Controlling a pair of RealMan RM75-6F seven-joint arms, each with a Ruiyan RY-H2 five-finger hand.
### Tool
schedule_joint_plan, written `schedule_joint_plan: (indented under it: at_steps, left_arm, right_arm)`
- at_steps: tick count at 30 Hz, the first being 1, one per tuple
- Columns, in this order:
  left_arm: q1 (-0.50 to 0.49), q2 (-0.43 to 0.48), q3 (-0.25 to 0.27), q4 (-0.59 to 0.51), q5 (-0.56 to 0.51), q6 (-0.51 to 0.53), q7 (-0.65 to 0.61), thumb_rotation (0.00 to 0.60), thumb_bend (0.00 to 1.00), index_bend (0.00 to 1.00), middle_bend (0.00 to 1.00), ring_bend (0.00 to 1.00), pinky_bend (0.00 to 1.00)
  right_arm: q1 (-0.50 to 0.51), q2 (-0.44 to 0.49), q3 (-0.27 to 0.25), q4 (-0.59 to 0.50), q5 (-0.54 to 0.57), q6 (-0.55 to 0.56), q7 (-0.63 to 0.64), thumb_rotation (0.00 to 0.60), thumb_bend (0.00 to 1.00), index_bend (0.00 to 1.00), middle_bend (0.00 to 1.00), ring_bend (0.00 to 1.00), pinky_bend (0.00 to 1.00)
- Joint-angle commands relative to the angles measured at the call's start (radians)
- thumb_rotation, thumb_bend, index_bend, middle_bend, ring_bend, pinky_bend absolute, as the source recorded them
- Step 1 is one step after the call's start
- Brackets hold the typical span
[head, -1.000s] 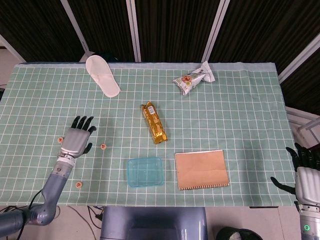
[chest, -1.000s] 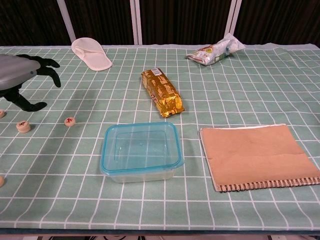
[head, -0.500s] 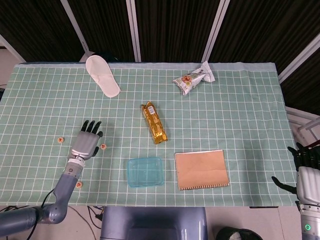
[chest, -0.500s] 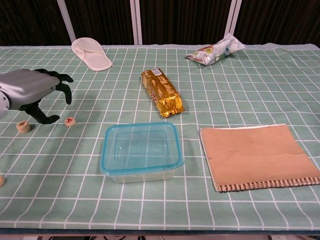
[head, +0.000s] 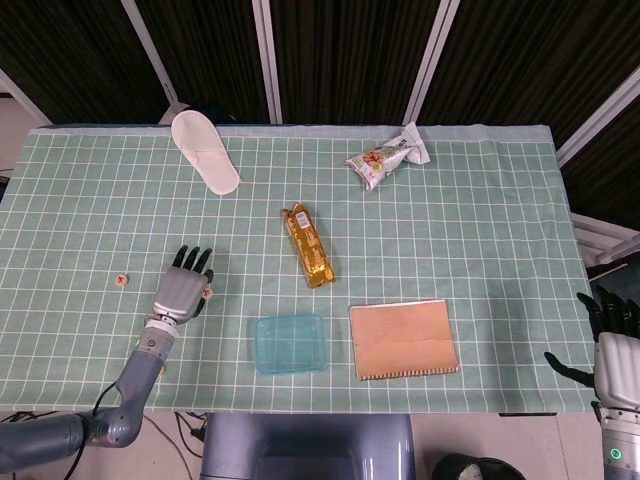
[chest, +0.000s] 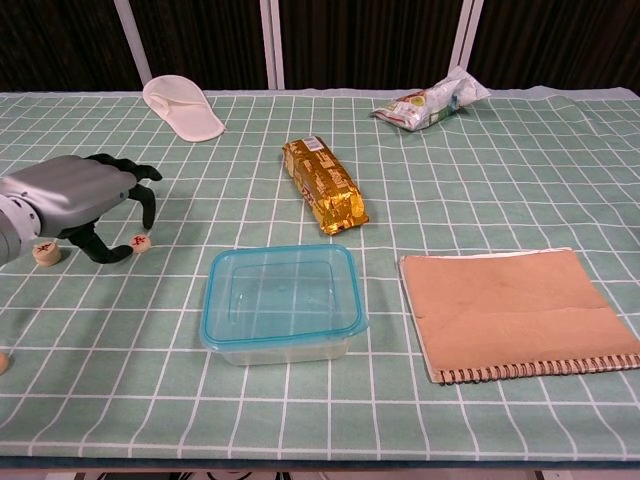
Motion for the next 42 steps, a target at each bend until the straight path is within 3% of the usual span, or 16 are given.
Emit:
schedule_joint_plan:
  at_steps: [1, 42]
  left_arm:
    - [-0.002, -0.008, 0.002, 0.01, -0.003, -0.001, 0.0, 0.6, 0.34, 0.41, 0.05, 0.0, 0.05]
    - [-0.003, -0.009, 0.014, 0.011, 0.02, 0.027, -0.009, 0.6, 0.35, 0.49, 0.06, 0.0, 0.06]
  right_arm:
    - [0.0, 0.0, 0.0, 0.0, 0.0, 0.0, -0.001, 0.6, 0.21, 0.15, 0.07, 0.07, 0.0]
    - [-0.001, -0.004, 0.007, -0.005, 0.018, 0.002, -0.007, 0.6, 0.2, 0.15, 0.07, 0.07, 0.0]
